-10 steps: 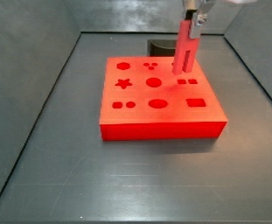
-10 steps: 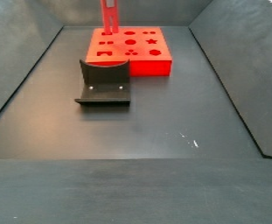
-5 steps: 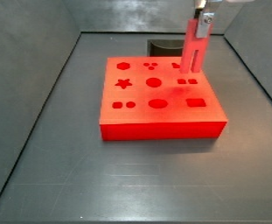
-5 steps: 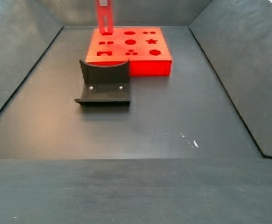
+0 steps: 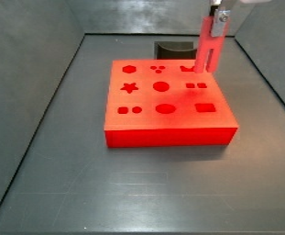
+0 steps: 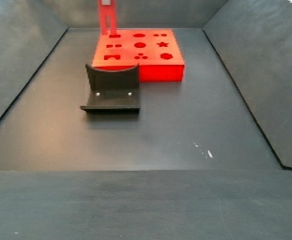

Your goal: Insert the double-square object.

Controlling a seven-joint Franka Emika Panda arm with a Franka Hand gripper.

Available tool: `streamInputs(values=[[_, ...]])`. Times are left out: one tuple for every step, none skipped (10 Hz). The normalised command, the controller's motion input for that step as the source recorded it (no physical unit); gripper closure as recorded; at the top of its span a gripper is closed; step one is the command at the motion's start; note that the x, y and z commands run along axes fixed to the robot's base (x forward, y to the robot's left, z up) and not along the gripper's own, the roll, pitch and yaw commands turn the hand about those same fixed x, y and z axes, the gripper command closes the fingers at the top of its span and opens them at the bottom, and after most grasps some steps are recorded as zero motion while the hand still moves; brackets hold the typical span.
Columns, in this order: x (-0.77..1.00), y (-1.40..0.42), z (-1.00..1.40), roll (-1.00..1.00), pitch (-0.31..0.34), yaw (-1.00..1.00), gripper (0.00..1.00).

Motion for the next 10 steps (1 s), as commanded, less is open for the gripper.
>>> streamInputs(values=[[-0.07, 0.0, -0.11, 0.2, 0.026, -0.07, 1.0], [-0.23, -0.04, -0.21, 0.13, 0.0, 0.0, 1.0], [-0.24, -0.07, -0.24, 0.1, 0.0, 0.0, 1.0], [-0.06, -0.08, -0.26, 0.06, 0.0, -0.06, 1.0], [0.0, 0.0, -0.23, 0.07, 0.003, -0.09, 1.0], [0.14, 0.0, -0.19, 0.07, 0.049, -0.09, 1.0], [0.18, 0.0, -0.15, 0.04, 0.063, -0.08, 1.0], [0.05, 0.0, -0.16, 0.04, 0.029, -0.05, 1.0], [0.0, 0.0, -0.17, 0.03, 0.0, -0.05, 1.0], [0.0, 0.0, -0.19, 0.0, 0.0, -0.06, 1.0]])
